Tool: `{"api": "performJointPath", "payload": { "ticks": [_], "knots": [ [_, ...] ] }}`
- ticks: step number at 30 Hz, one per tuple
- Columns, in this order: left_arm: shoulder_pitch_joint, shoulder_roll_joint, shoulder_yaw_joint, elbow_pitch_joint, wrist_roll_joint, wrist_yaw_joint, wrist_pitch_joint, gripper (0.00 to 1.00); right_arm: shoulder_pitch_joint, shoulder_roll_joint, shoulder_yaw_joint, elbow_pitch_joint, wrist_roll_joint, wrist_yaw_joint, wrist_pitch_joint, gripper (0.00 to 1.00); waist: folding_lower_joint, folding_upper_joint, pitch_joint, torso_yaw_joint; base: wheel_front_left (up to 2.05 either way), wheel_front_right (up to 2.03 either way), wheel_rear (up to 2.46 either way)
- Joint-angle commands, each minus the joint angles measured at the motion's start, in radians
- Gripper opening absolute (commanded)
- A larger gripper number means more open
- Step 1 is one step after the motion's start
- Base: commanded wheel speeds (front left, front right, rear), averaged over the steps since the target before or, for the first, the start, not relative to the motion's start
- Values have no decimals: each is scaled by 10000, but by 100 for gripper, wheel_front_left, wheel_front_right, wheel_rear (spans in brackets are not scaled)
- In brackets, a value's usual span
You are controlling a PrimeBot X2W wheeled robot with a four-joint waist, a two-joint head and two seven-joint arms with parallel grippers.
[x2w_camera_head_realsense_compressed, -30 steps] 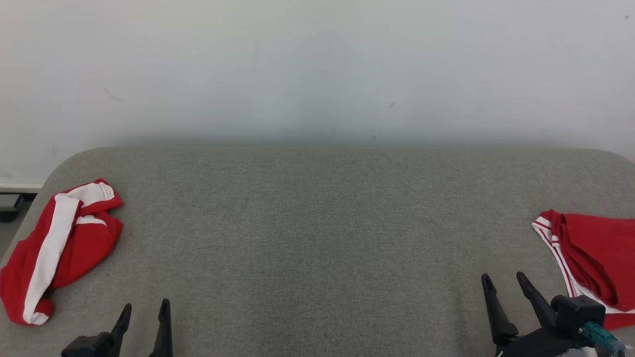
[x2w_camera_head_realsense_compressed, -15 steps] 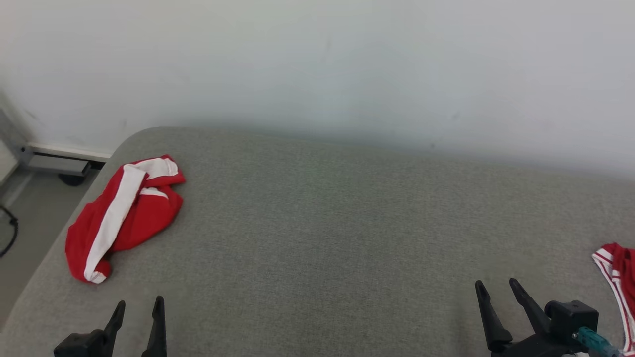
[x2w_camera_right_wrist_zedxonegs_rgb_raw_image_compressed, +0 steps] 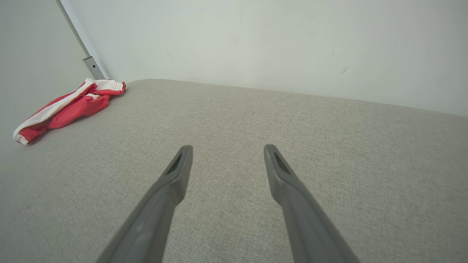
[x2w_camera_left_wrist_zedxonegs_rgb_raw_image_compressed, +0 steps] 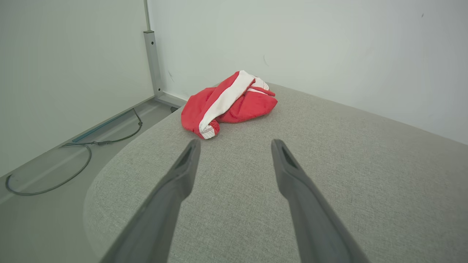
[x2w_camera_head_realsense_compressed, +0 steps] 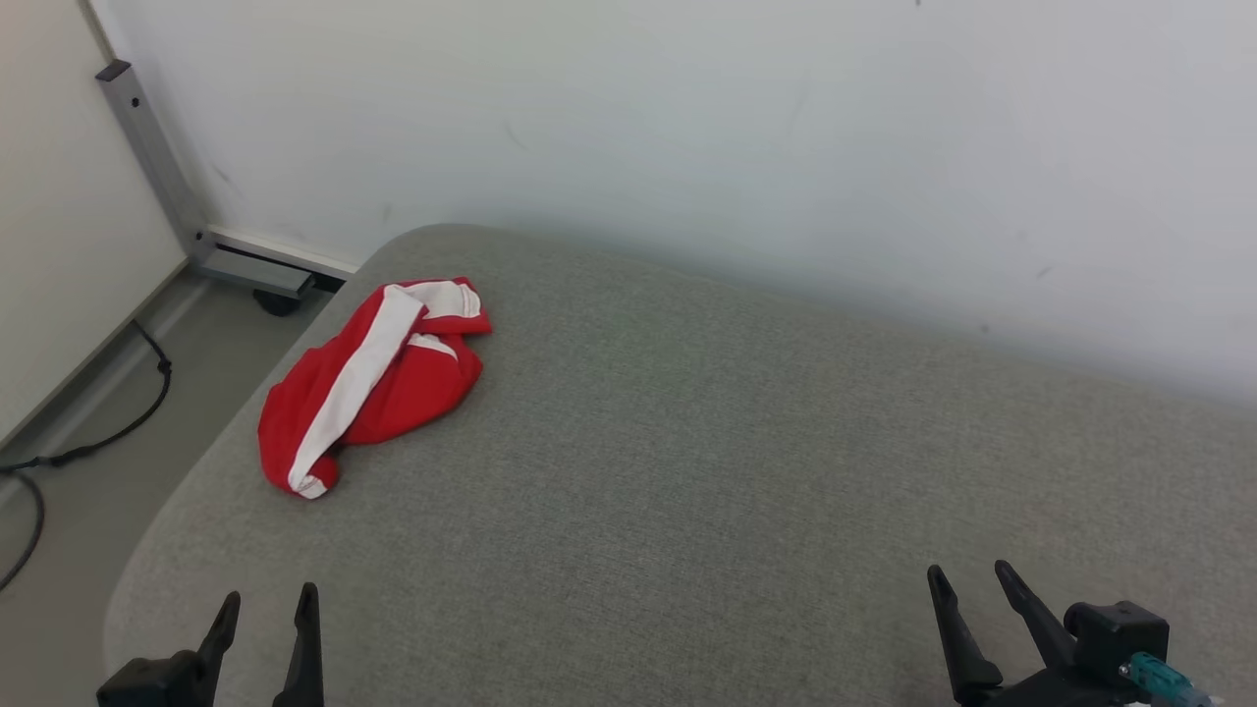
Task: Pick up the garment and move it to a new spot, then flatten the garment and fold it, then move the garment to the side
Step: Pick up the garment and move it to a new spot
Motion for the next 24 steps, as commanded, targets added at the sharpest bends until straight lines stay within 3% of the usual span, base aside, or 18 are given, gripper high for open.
{"api": "performJointPath", "payload": {
  "ticks": [1, 15, 24],
  "knots": [
    [38, 95, 16, -58, -81, 13, 17, 100, 1, -18, 5, 15, 94, -20, -47, 100, 0, 0, -8, 420, 0, 0, 0],
    [137, 206, -93, -200, -211, 23, 201, 100, -129, -19, 192, 133, 105, -20, -95, 100, 0, 0, 48, 977, 0, 0, 0],
    [-1762, -27, -823, 797, -292, -1012, 1120, 100, -134, -19, -141, -286, -416, -20, 181, 100, 0, 0, 623, 1326, 0, 0, 0]
  ]
}}
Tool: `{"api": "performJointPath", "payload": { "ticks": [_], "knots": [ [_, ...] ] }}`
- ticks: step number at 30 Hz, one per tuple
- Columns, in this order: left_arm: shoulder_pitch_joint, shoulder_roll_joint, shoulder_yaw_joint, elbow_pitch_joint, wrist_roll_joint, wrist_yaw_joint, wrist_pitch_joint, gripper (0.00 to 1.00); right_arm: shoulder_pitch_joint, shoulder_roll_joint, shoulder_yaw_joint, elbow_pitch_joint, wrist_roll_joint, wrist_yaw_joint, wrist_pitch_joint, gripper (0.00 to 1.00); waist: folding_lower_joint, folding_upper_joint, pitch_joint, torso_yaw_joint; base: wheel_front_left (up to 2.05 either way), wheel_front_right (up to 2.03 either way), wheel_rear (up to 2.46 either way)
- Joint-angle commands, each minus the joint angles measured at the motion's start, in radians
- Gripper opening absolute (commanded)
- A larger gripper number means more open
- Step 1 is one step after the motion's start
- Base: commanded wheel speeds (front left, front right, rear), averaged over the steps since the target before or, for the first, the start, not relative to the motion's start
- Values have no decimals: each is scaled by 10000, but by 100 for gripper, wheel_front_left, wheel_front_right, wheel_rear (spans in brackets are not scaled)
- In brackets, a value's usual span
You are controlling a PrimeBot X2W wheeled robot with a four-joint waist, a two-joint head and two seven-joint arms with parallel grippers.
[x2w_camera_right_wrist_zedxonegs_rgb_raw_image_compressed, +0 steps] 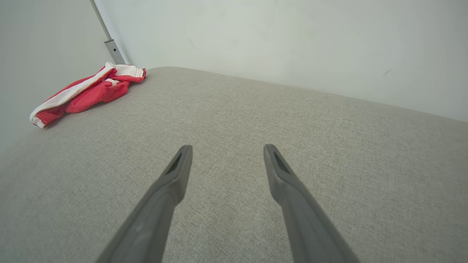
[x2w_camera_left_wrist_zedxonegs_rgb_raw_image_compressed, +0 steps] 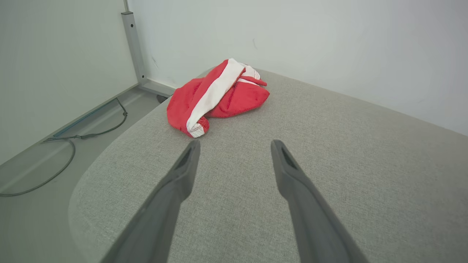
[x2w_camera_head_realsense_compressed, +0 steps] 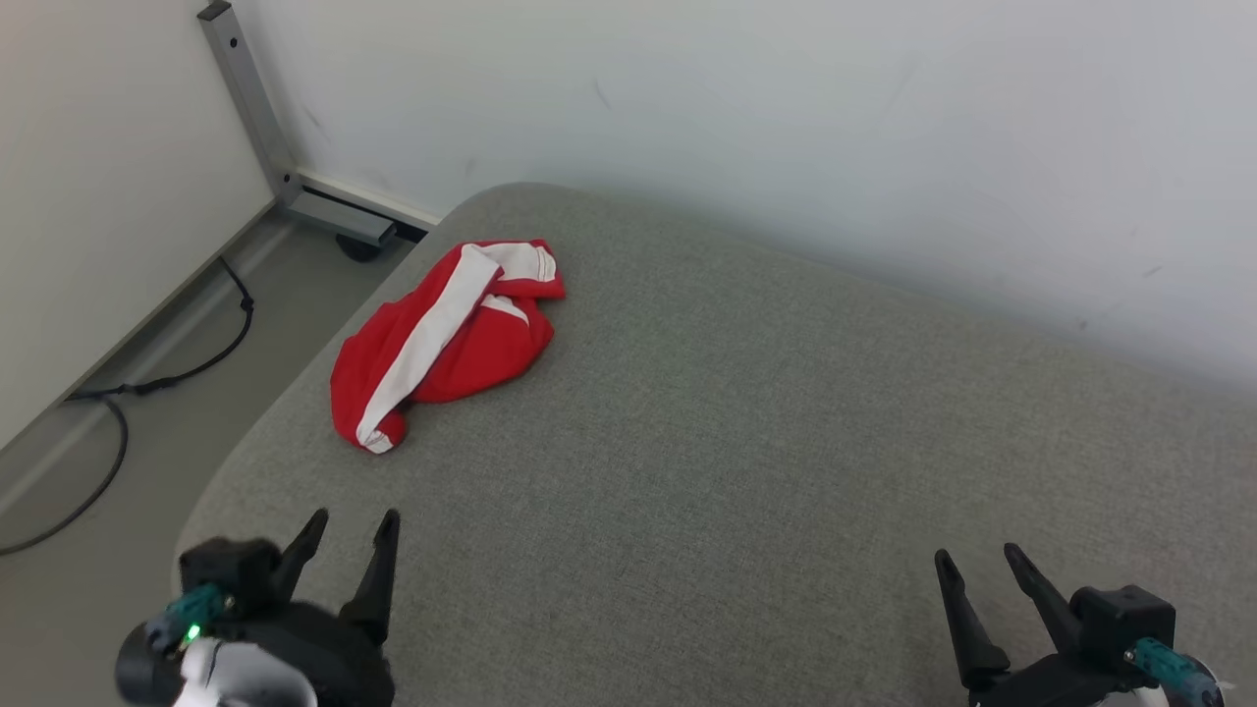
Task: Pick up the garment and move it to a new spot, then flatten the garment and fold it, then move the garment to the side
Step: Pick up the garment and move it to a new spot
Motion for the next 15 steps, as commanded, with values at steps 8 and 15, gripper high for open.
{"api": "performJointPath", "payload": {
  "ticks": [8, 15],
  "knots": [
    [-3632, -961, -568, 2667, -548, -1233, 1433, 100, -122, -21, -169, -1579, -1057, -20, 1052, 100, 0, 0, 1499, 647, 0, 0, 0],
    [-5832, -1155, -370, 4644, -831, -1482, 2016, 100, -246, -217, 73, -3014, -1582, -20, 1957, 100, 0, 0, 2535, 180, 0, 0, 0]
  ]
}}
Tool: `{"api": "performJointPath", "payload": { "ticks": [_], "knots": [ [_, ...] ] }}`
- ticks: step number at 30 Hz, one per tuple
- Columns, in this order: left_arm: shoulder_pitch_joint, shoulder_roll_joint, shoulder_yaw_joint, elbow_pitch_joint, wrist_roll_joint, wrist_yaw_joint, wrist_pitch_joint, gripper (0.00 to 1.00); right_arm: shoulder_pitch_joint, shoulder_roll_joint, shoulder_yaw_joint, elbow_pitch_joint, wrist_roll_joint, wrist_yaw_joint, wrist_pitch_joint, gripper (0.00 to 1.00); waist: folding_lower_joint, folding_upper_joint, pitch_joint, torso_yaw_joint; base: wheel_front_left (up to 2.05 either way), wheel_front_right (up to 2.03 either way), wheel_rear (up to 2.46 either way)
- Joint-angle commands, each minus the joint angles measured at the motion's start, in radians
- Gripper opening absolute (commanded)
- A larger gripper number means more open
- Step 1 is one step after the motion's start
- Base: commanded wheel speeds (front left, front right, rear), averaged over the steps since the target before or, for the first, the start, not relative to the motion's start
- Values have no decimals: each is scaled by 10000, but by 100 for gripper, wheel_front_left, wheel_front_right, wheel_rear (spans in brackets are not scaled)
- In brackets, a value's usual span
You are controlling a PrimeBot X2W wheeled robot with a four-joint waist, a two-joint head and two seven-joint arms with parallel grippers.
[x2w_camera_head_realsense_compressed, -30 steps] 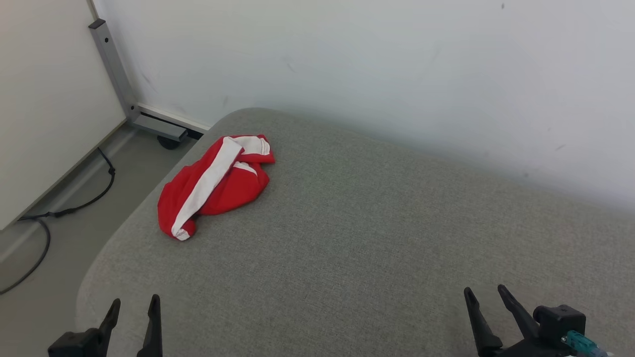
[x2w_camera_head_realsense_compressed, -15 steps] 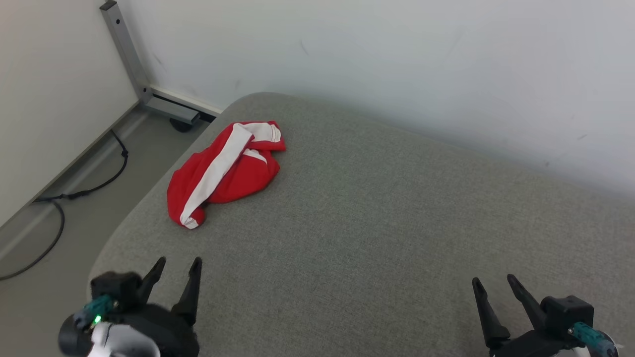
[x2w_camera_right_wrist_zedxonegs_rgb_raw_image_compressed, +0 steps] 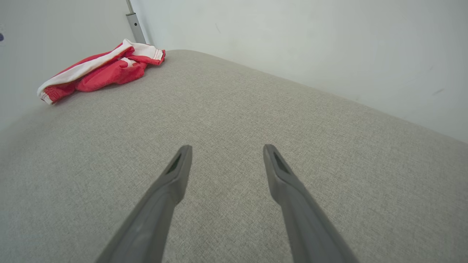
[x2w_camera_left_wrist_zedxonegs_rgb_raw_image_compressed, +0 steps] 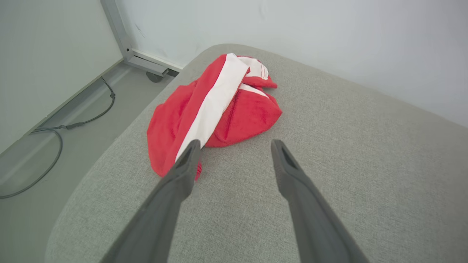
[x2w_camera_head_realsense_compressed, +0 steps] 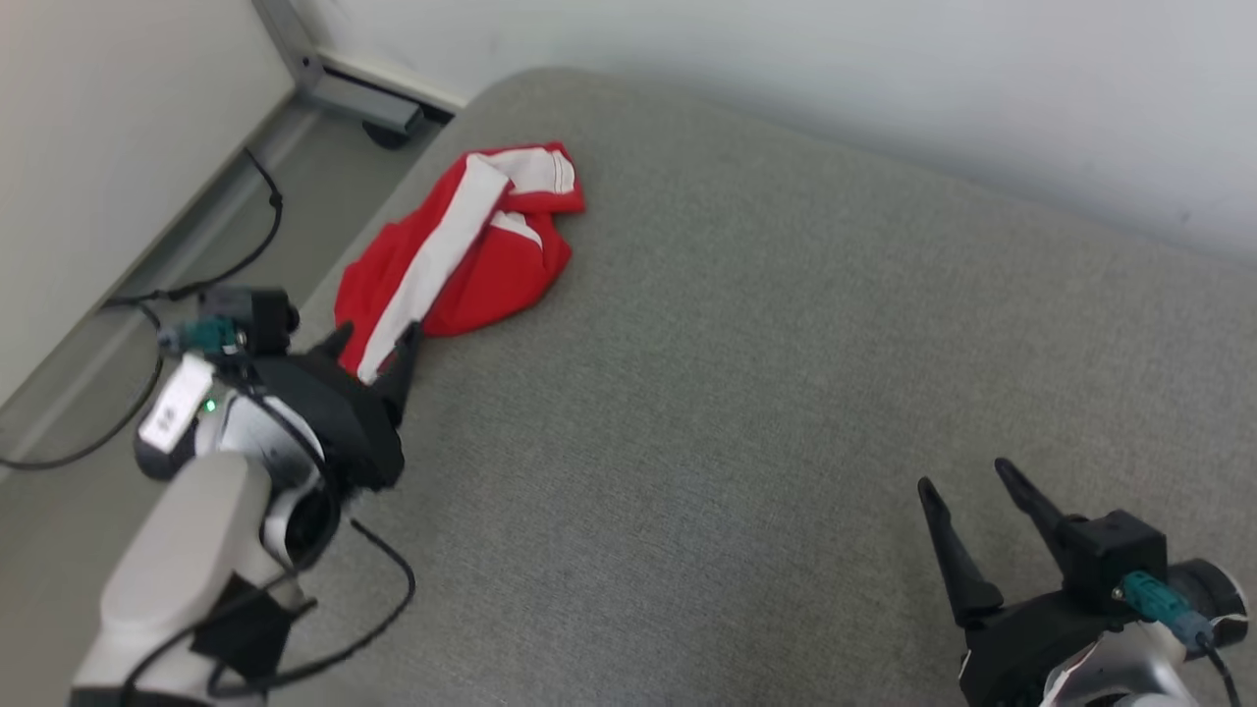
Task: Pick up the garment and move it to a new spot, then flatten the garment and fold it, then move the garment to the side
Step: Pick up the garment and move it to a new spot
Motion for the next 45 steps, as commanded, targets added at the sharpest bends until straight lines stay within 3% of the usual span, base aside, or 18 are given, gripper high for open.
{"api": "performJointPath", "payload": {
  "ticks": [1, 19, 28, 38, 39, 40, 41, 42, 43, 45],
  "knots": [
    [-463, -10, 48, 410, -114, -80, 131, 100, -98, -198, -42, -263, -97, -20, 161, 100, -1, -3, 762, -374, 0, 0, 0],
    [-2839, 786, 478, 3236, -697, -233, 920, 100, -117, -885, 86, -2354, -88, -20, 1270, 100, -1, -3, 2271, -2327, 0, 0, 0],
    [-3109, 1100, 547, 4154, -830, -81, 1086, 100, 40, -1077, 51, -3013, -158, -20, 1505, 100, -1, -3, 2819, -2594, 0, 0, 0],
    [-3162, 832, 563, 4878, -1048, -39, 865, 100, -198, -1062, 261, -3232, -37, -20, 1646, 100, -1, -3, 3015, -2821, 0, 0, 0],
    [-3165, 843, 559, 4951, -1019, -10, 872, 92, -210, -1076, 270, -3248, -14, -20, 1649, 100, -1, -3, 3034, -2868, 0, 0, 0],
    [-3174, 841, 552, 5008, -1012, -9, 847, 71, -194, -1093, 255, -3272, -2, -20, 1643, 100, -1, -3, 3053, -2899, 0, 0, 0],
    [-3202, 836, 553, 5048, -1013, 18, 788, 40, -181, -1096, 226, -3286, -4, -20, 1635, 100, -1, -3, 3074, -2926, 0, 0, 0],
    [-3243, 846, 557, 5087, -1019, 37, 759, 29, -198, -1092, 218, -3298, -6, -20, 1633, 100, -1, -3, 3096, -2960, 0, 0, 0],
    [-3276, 841, 559, 5121, -1031, 71, 716, 0, -210, -1086, 206, -3309, -7, -20, 1624, 100, -1, -3, 3111, -2982, 0, 0, 0],
    [-3329, 855, 552, 5181, -1014, 129, 618, 0, -257, -1028, 185, -3285, -17, -20, 1601, 100, -1, -3, 3118, -3020, 0, 0, 0]
  ]
}}
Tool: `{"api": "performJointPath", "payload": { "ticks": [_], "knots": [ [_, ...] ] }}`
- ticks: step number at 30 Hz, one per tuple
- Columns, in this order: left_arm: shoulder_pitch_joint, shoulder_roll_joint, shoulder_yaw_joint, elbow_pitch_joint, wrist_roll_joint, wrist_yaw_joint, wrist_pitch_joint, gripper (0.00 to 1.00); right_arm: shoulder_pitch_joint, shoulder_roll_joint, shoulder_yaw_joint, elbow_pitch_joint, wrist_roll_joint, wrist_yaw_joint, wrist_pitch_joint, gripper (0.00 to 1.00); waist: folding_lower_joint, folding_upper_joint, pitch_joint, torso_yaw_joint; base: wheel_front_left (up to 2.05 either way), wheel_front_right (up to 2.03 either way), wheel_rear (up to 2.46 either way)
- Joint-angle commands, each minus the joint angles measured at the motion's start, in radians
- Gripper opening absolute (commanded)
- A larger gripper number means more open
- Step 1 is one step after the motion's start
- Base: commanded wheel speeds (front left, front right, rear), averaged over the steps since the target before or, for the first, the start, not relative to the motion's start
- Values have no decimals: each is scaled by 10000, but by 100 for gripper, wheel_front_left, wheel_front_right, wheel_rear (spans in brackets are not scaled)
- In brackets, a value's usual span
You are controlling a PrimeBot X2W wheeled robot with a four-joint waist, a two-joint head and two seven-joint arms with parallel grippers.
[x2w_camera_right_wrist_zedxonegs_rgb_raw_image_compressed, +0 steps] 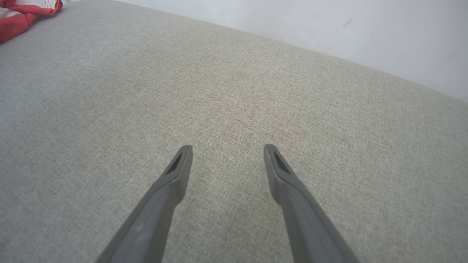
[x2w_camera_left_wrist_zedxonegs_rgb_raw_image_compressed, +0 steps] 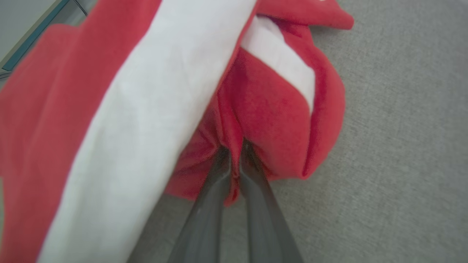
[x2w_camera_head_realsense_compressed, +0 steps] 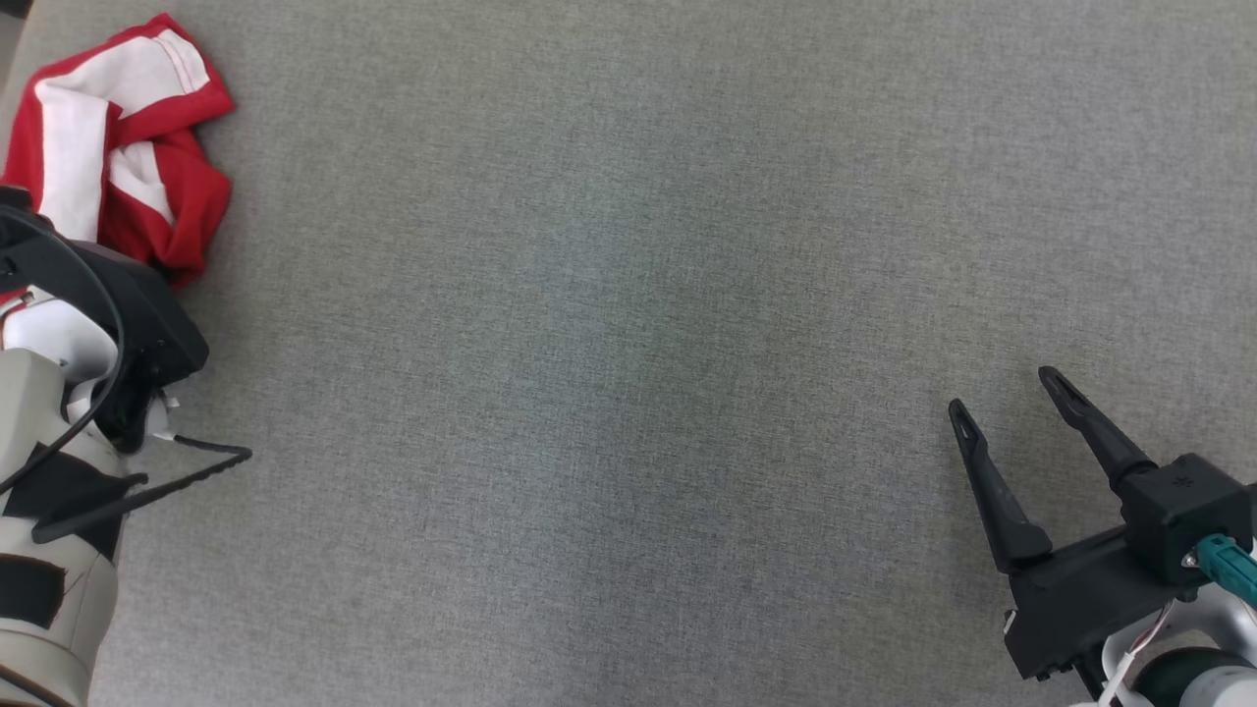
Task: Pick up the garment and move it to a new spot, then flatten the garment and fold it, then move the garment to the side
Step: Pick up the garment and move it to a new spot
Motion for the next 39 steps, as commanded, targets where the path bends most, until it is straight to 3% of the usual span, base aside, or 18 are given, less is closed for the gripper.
{"api": "performJointPath", "payload": {
  "ticks": [1, 11, 21, 36, 39],
  "knots": [
    [22, -125, -47, 167, -8, 109, -56, 0, -136, 22, -22, 31, 77, -20, -62, 100, 1, 0, 7, -64, 0, 0, 0],
    [-349, -62, -177, 87, 169, 187, -949, 0, -364, 277, 242, 639, 187, -20, -419, 100, 1, 0, -559, -118, 0, 0, 0],
    [-802, -4, -1364, -536, 1218, -111, -1507, 0, -615, 728, 633, 1856, 437, -20, -1113, 100, 1, 0, -2135, -490, 0, 0, 0],
    [-842, -942, -3742, -2928, 2095, -547, -1031, 0, -628, 1093, 1065, 3468, 1003, -20, -2174, 100, 1, 0, -4001, -2175, 0, 0, 0],
    [-561, -1065, -5107, -3954, 2192, -511, -833, 0, -657, 1099, 1084, 3713, 1226, -20, -2366, 100, 1, 0, -4115, -2776, 0, 0, 0]
  ]
}}
